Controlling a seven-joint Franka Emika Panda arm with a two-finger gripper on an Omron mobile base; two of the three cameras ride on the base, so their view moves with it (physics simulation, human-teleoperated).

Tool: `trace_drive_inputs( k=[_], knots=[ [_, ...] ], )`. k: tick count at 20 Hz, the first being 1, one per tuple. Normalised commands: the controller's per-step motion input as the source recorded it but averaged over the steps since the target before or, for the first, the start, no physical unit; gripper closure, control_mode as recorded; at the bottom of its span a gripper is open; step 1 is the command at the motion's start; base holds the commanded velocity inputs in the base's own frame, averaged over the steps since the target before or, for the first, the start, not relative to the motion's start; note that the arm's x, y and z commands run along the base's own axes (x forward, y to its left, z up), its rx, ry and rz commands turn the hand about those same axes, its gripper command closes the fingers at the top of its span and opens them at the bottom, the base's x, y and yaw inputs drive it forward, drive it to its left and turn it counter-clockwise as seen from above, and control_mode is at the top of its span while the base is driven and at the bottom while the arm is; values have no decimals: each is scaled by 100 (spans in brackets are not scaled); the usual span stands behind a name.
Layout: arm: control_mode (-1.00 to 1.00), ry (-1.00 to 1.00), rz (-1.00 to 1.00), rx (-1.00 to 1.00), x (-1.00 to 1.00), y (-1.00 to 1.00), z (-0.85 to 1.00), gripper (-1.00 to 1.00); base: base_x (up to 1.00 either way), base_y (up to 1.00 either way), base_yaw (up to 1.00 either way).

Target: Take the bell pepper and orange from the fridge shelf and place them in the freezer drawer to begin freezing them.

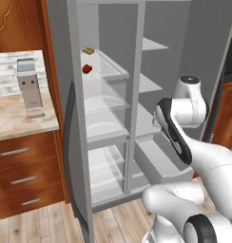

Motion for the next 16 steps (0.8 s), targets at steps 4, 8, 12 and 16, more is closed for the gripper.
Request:
trace_drive_inputs(
  k=[4, 8, 12, 16],
  knots=[
    [-100, 24, -17, 3, 42, -76, -82, 100, 0, 0, 0],
    [-100, 16, -13, 15, 39, -53, -95, 100, 0, 0, 0],
    [-100, 10, -9, 10, 31, -32, -67, 100, 0, 0, 0],
    [-100, 5, -6, 0, 35, -9, -48, 100, 0, 0, 0]
  ],
)
